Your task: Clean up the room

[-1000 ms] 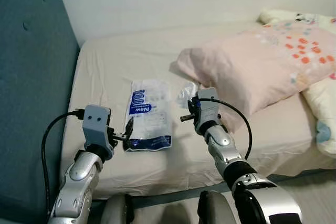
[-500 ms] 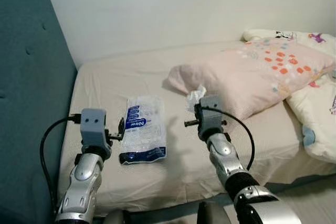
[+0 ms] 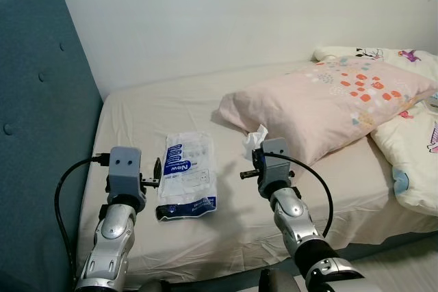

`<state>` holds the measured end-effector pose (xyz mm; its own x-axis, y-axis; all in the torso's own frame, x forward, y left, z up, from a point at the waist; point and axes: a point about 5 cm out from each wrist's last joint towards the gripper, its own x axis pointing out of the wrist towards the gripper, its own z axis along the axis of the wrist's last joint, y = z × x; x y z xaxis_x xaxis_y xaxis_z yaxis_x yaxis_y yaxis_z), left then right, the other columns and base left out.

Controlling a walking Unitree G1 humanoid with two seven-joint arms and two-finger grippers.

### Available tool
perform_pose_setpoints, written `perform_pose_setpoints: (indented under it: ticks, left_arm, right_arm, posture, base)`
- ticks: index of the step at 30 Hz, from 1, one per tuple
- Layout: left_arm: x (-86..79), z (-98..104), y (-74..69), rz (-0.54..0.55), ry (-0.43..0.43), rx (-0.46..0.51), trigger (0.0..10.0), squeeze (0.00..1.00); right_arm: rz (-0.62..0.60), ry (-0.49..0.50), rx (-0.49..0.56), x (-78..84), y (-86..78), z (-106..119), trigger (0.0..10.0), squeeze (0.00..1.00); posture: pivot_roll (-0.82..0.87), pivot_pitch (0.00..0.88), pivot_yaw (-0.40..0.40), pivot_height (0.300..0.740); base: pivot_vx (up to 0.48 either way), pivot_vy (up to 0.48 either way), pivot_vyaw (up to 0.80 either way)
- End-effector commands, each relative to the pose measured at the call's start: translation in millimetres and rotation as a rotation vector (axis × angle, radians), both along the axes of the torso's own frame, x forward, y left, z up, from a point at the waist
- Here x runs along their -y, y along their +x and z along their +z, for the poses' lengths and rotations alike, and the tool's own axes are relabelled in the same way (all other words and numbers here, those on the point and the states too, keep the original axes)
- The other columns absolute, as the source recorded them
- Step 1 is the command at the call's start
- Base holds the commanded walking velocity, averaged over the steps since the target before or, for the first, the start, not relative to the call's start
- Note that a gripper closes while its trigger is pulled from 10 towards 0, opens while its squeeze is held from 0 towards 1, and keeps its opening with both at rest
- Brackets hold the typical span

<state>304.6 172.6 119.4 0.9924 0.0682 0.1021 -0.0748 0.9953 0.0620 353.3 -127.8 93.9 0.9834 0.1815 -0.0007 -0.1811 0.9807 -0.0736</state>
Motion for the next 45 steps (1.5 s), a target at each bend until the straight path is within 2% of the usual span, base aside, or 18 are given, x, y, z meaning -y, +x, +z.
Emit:
perform_pose_setpoints:
  ticks: [1,17,26,41,45]
  left_arm:
    - [0.0,-4,-1.6,0.003,0.000,-0.005,10.0,0.00]
    - [3.6,-3,-1.2,0.001,-0.020,0.018,10.0,0.00]
    - [1.6,-6,-4.0,0.012,-0.024,0.015,10.0,0.00]
    - [1.0,-7,-5.3,0.004,-0.015,0.010,10.0,0.00]
    - [0.6,-7,-5.3,0.009,-0.019,0.016,10.0,0.00]
  right_arm:
    - [0.001,0.009,-0.016,-0.9,-1.7,-3,10.0,0.00]
    - [0.012,0.008,-0.013,0.1,-0.2,0,10.0,0.00]
    - [0.052,-0.048,-0.012,-7.6,-1.2,-1,10.0,0.00]
    - [0.079,-0.025,-0.005,-10.7,-1.3,1,10.0,0.00]
    - [0.110,-0.017,0.012,-12.2,-2.8,3,10.0,0.00]
  posture:
    - [0.02,0.017,0.007,0.585]
    - [0.02,0.017,-0.004,0.645]
    - [0.02,0.017,-0.014,0.650]
    - [0.03,0.010,-0.022,0.650]
    - [0.02,0.009,-0.023,0.665]
  base:
    - [0.000,0.000,0.00]
    - [0.000,0.000,0.00]
    - [0.000,0.000,0.00]
    - [0.000,0.000,0.00]
    - [0.000,0.000,0.00]
